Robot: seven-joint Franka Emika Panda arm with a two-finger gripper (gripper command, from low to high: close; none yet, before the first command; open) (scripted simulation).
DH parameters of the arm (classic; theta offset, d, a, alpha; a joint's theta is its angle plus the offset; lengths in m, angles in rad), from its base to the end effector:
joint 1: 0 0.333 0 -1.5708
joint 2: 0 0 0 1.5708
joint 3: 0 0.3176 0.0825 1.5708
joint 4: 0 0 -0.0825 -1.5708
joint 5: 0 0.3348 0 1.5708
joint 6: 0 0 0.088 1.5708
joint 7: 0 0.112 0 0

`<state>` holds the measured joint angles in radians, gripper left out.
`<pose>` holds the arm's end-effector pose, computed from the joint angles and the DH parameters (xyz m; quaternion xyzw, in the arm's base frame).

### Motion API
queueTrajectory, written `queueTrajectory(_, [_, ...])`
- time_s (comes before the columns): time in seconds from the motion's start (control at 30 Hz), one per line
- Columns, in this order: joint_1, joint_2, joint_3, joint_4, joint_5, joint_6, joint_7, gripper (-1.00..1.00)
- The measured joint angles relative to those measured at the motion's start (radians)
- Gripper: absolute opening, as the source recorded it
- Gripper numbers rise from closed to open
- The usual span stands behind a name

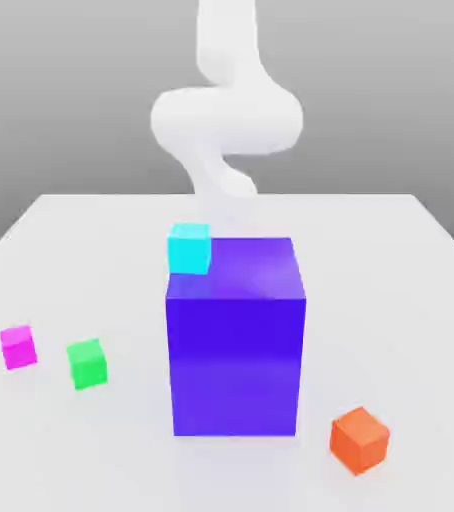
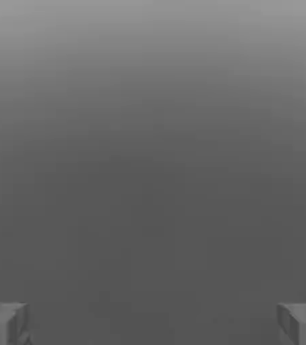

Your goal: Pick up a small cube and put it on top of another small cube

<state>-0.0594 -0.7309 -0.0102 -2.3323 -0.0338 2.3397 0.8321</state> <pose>0.3261 -0.0249 0.6731 -0.8422 0.4004 -0.3393 0.1232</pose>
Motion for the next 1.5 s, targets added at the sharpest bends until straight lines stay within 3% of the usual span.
queueTrajectory(0.43, [-0.284,0.359,-0.129,-0.167,-0.137,0.203,0.138,0.00])
queueTrajectory(0.7, [-0.410,0.576,-0.266,-0.270,-0.132,0.332,0.158,0.00])
queueTrajectory(0.83, [-0.476,0.688,-0.334,-0.324,-0.061,0.401,0.120,0.00])
queueTrajectory(0.97, [-0.563,0.802,-0.340,-0.375,0.090,0.465,0.023,0.00])
queueTrajectory(1.2, [-0.731,1.046,-0.141,-0.344,0.333,0.643,-0.154,0.00])
queueTrajectory(1.23, [-0.747,1.067,-0.122,-0.340,0.344,0.660,-0.163,-1.00])
queueTrajectory(1.5, [-0.734,1.040,-0.139,-0.346,0.323,0.639,-0.145,-1.00])
